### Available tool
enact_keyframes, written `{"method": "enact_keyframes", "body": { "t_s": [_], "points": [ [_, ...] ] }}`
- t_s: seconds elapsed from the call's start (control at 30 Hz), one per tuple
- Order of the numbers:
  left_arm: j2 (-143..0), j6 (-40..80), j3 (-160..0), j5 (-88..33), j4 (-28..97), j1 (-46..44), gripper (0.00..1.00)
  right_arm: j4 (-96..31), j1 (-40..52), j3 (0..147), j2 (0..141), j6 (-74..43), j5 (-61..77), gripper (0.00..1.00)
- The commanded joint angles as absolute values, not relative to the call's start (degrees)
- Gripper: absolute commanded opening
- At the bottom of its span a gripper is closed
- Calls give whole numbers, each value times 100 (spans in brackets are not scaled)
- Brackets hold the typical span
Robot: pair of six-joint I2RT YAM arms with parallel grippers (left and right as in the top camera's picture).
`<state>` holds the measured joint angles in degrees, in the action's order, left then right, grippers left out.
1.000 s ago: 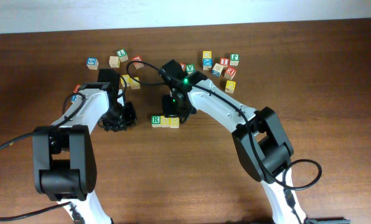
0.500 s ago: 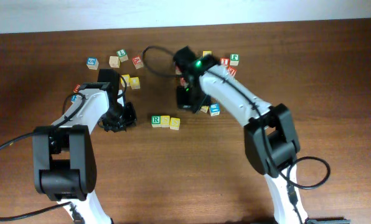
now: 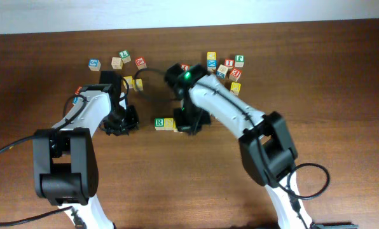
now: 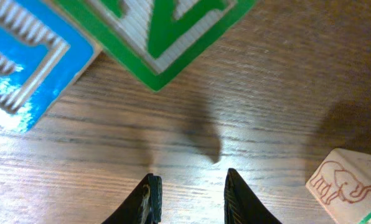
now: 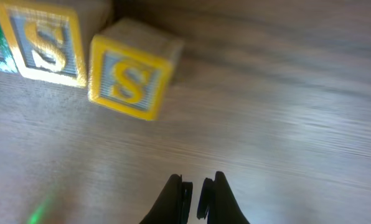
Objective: Spell out RSS
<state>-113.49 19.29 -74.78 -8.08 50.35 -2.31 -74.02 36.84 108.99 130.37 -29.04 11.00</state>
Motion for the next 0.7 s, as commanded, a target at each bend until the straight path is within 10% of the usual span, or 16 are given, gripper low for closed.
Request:
{"method": "enact_keyframes", "body": {
  "t_s": [0.0, 0.67],
  "points": [
    [-11428, 1990, -7575, -762, 5133, -19, 25, -7299, 3839, 10532, 13087, -3356, 1162, 4],
    [-11428, 2099, -7555, -764, 5258, 429, 36, -6573, 3739, 10514, 13087, -3590, 1330, 4]
  ]
}}
